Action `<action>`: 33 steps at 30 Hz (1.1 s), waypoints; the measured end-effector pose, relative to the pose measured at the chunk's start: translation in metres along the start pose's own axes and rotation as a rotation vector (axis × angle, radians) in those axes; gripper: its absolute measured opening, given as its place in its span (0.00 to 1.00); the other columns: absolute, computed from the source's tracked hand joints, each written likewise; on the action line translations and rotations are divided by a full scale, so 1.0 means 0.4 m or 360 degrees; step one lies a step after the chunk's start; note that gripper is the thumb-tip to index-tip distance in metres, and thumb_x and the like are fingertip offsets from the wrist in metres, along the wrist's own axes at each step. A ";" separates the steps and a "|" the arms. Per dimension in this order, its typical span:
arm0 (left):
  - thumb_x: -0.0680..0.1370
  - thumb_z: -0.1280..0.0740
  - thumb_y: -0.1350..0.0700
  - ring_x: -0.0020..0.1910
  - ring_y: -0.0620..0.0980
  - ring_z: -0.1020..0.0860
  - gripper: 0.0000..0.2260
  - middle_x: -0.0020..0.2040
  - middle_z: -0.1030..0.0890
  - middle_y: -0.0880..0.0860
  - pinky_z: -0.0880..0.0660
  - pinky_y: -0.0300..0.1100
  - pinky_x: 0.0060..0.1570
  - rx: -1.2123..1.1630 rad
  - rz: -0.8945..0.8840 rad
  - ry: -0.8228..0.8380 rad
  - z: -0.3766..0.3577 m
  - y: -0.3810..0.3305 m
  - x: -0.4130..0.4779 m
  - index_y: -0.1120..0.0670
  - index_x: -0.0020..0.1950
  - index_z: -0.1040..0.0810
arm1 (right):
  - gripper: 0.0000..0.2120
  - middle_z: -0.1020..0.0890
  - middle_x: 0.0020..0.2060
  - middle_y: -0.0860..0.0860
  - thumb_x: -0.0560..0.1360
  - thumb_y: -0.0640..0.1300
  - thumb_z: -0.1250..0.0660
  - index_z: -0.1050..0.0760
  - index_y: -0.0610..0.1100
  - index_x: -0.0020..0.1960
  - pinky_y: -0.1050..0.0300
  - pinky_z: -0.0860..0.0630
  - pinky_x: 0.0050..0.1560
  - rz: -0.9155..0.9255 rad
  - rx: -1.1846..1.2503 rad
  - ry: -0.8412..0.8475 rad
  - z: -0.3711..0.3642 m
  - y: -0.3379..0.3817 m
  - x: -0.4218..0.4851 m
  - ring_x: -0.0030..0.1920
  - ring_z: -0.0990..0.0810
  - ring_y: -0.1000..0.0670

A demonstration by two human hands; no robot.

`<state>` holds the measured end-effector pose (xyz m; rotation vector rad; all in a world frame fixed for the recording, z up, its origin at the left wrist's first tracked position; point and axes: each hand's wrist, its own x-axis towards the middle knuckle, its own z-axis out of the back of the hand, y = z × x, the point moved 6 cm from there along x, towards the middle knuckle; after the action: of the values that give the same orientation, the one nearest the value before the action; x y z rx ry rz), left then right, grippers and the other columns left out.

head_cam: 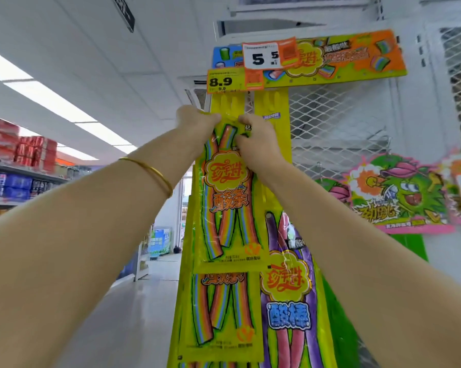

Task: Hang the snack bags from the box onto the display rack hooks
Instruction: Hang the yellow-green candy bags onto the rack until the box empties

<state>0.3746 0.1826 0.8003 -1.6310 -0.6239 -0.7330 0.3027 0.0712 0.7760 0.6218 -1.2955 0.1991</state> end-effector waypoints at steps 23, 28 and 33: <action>0.73 0.34 0.66 0.49 0.59 0.21 0.14 0.50 0.23 0.63 0.24 0.56 0.55 -0.0012 0.0209 0.0031 0.003 0.019 -0.008 0.67 0.58 0.26 | 0.24 0.33 0.69 0.42 0.74 0.29 0.42 0.31 0.40 0.68 0.51 0.24 0.52 0.0005 -0.0220 0.0133 0.012 0.036 -0.032 0.60 0.26 0.41; 0.74 0.34 0.63 0.51 0.59 0.24 0.18 0.55 0.25 0.64 0.25 0.55 0.55 0.0019 0.0216 0.0053 -0.008 0.021 0.006 0.66 0.62 0.30 | 0.24 0.32 0.67 0.42 0.73 0.28 0.44 0.29 0.42 0.67 0.54 0.26 0.46 0.0114 -0.0416 0.0117 0.026 0.052 -0.015 0.55 0.24 0.40; 0.74 0.34 0.63 0.56 0.60 0.24 0.18 0.59 0.25 0.64 0.26 0.57 0.56 0.0016 0.0251 0.0085 -0.011 0.024 0.023 0.64 0.63 0.31 | 0.22 0.34 0.64 0.40 0.75 0.30 0.44 0.28 0.43 0.66 0.52 0.26 0.45 0.0085 -0.0550 0.0123 0.026 0.053 -0.021 0.50 0.23 0.38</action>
<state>0.3873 0.1767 0.8014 -1.6257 -0.4542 -0.6543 0.2816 0.0846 0.7763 0.2824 -1.2358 0.0398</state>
